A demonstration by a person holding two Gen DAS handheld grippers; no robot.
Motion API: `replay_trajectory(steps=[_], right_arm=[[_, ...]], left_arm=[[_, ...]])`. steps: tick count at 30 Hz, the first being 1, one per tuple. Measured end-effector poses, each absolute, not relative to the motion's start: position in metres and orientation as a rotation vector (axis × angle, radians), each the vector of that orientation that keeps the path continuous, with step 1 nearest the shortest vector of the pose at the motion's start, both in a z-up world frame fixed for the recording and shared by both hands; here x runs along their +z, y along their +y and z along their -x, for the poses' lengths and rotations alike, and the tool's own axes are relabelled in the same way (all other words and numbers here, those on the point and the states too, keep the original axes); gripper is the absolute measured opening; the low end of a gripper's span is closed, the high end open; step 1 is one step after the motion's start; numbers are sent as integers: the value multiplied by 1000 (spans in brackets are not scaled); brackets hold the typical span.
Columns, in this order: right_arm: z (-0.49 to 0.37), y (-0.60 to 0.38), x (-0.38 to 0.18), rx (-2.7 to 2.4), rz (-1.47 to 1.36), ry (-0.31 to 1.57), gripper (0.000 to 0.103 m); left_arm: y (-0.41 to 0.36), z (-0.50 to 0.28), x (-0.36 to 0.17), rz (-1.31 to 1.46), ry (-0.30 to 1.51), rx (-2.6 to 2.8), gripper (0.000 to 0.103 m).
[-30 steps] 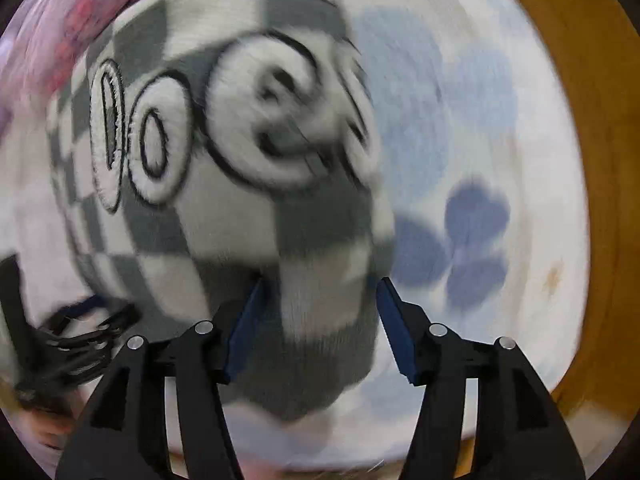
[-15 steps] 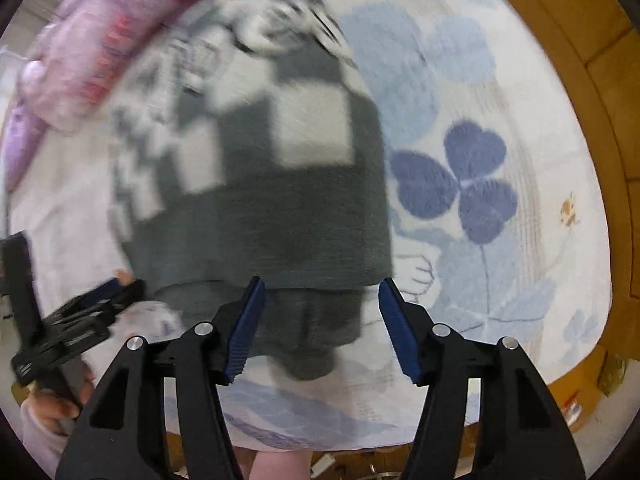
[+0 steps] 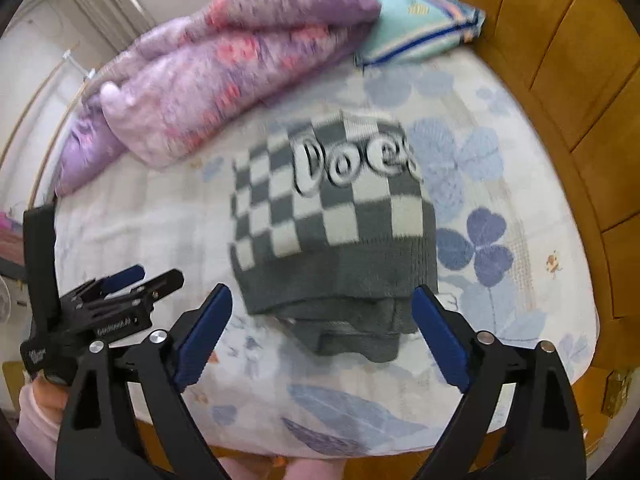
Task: Fold large clothes
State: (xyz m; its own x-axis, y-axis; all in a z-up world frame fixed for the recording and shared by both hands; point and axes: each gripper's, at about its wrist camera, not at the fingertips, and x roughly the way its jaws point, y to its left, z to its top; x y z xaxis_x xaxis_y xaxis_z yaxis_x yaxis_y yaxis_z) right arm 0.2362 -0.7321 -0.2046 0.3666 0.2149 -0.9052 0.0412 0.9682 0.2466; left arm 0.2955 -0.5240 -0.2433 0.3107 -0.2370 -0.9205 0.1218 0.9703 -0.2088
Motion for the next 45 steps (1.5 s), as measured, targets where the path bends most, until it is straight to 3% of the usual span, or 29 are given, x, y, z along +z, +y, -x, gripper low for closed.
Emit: replay_trajectory(steps=[18,31,39,45], right_arm=[[-118,-606,-59,-44,-320,751,93],[-45,-499,-22,-69,-309,651,95],[-29,-478,-34,-117,-215,644,95],[-33,-480,-43,-121,-196,654,95]], left_arm=[[-388,-189,-66,3,809,-388,92],[-295,-118,-50,52,771,-287,95],[-303,-101,-45,-115,762,-267,95],[-307,-108,-54,-75,788,-273,95]])
